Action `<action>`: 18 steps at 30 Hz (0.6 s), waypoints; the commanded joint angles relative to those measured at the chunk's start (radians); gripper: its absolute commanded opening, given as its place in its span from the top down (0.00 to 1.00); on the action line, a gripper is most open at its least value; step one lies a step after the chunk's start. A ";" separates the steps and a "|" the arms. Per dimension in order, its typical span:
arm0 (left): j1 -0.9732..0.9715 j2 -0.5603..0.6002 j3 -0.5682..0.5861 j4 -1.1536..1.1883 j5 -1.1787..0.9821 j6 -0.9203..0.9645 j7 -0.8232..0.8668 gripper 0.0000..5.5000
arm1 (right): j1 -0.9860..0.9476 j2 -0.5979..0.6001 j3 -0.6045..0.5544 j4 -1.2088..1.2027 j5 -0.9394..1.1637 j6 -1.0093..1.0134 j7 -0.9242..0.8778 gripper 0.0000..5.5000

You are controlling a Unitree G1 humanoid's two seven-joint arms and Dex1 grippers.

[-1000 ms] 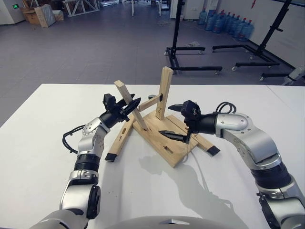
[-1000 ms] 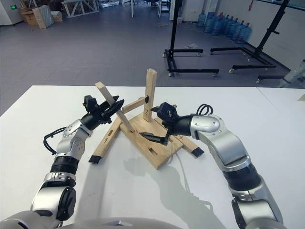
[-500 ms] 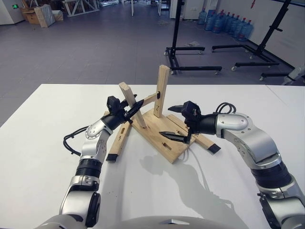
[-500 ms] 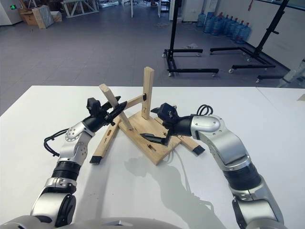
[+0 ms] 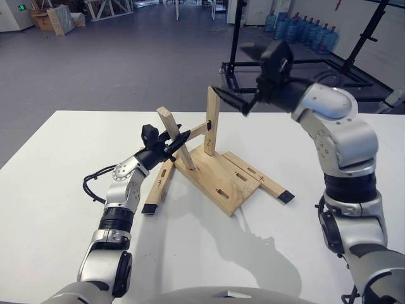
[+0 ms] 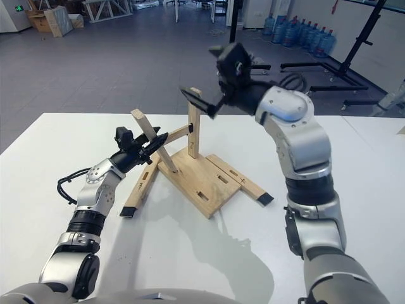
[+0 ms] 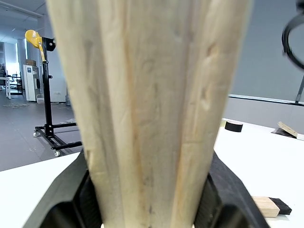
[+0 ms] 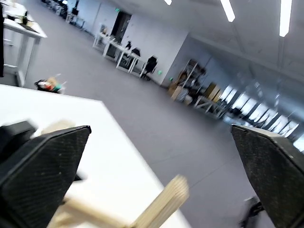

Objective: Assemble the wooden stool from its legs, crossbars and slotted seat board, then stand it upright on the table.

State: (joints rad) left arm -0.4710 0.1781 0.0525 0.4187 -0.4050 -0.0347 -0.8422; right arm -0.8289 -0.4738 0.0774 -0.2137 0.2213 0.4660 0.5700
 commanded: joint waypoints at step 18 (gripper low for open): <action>0.010 -0.010 -0.045 0.010 0.002 0.078 -0.033 0.63 | -0.067 0.108 0.306 0.549 -0.587 -0.594 -0.175 0.02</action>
State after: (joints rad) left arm -0.4779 0.1750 0.0311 0.4163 -0.4179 0.0040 -0.8626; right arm -0.8673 -0.3831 0.3846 0.2971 -0.3568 -0.1061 0.3995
